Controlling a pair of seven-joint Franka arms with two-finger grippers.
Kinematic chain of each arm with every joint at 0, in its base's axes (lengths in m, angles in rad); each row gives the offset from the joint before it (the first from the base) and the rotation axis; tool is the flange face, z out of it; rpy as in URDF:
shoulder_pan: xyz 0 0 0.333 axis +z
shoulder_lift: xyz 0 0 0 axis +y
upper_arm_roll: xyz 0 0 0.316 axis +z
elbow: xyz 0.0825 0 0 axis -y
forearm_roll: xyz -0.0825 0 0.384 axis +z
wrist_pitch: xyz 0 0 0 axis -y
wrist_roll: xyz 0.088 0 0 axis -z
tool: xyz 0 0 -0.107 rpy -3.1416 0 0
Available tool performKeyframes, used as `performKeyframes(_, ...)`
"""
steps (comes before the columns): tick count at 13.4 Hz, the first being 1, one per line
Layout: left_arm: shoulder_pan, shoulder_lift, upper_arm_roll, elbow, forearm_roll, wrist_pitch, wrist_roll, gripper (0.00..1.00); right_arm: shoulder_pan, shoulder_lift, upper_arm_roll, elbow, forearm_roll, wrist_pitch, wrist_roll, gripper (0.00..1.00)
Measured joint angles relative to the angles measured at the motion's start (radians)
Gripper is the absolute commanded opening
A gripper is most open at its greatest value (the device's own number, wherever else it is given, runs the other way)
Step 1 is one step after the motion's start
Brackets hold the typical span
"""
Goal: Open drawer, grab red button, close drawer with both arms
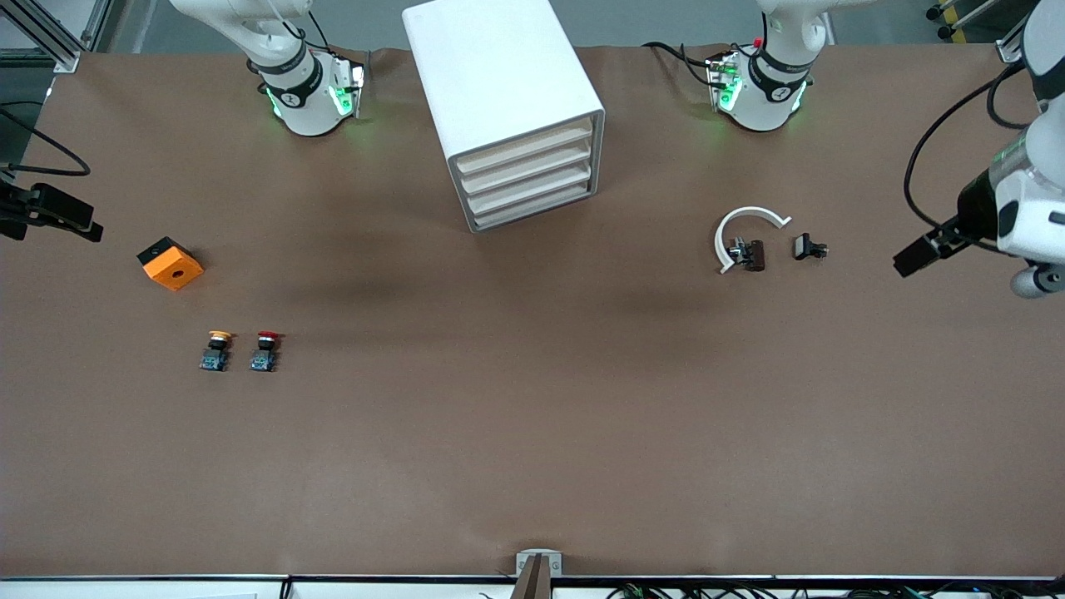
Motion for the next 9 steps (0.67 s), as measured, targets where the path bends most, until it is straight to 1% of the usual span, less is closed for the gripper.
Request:
performKeyframes(2, -0.003, -0.048, 0.032, -0.022, -0.024, -0.037, 0.131, 1.00, 0.000, 0.000, 0.000, 0.000, 0.000, 0.000, 0.000, 1.00)
performKeyframes(5, -0.023, -0.156, 0.106, -0.116, -0.065, -0.051, 0.295, 1.00, 0.000, 0.000, 0.000, 0.000, 0.000, 0.000, 0.000, 1.00)
performKeyframes(7, -0.057, -0.228, 0.122, -0.189, -0.070, -0.051, 0.317, 1.00, 0.000, 0.000, 0.000, 0.000, 0.000, 0.000, 0.000, 1.00)
performKeyframes(9, -0.104, -0.278, 0.123, -0.247, -0.070, -0.048, 0.317, 1.00, 0.000, 0.000, 0.000, 0.001, 0.000, 0.000, 0.000, 1.00)
